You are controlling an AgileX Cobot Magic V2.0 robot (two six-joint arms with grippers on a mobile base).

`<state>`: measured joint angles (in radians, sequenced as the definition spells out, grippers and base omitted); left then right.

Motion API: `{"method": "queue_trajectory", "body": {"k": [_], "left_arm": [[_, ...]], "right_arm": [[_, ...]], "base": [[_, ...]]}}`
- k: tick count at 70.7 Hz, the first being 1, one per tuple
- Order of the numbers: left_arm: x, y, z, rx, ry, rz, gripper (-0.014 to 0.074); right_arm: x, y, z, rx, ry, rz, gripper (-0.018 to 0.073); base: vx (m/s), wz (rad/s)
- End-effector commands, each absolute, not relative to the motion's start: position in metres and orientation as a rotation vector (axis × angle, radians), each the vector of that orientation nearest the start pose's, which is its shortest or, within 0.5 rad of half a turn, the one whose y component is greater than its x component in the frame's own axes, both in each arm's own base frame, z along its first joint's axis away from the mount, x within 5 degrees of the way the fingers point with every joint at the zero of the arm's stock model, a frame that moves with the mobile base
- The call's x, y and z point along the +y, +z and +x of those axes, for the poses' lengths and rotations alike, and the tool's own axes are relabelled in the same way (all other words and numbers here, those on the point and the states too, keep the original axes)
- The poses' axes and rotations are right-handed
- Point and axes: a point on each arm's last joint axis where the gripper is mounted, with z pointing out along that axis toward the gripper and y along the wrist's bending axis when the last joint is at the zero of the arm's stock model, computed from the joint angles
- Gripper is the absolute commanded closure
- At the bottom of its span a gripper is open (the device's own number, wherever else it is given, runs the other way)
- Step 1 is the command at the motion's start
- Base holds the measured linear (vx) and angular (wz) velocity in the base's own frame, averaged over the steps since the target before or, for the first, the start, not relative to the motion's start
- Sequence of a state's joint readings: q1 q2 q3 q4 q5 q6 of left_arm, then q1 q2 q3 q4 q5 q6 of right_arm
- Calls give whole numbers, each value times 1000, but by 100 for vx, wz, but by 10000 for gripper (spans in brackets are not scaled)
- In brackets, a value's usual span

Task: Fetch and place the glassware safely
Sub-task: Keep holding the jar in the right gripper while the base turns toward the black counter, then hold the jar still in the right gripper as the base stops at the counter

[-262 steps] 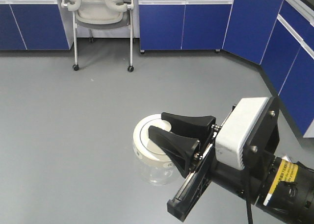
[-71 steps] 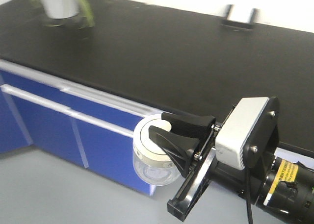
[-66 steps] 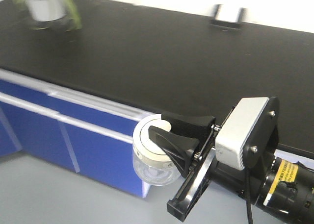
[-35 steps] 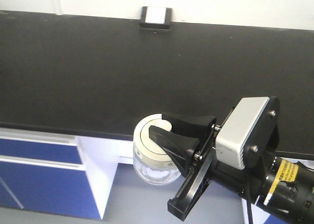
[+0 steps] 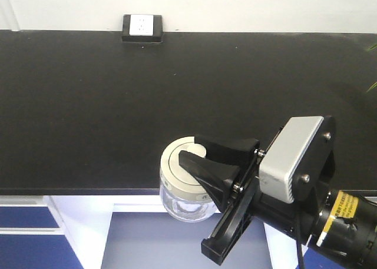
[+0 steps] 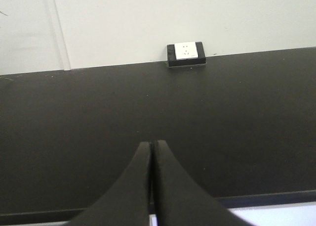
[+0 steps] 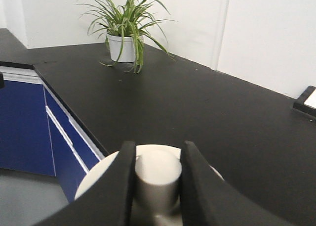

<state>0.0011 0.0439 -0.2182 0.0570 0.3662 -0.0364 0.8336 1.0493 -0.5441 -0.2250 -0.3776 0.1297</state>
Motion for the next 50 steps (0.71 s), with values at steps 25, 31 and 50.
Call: {"method": "queue_trajectory", "body": {"k": [25, 31, 50], "left_arm": [[1, 265, 47, 1588, 12, -4, 603], [1, 265, 47, 1588, 12, -4, 603], [1, 265, 47, 1588, 12, -4, 603]], "right_arm": [[169, 326, 141, 1308, 692, -732, 563], [169, 326, 141, 1308, 692, -732, 563], [169, 326, 141, 1308, 692, -732, 563]], "base": [[11, -4], [13, 5], [13, 6]]}}
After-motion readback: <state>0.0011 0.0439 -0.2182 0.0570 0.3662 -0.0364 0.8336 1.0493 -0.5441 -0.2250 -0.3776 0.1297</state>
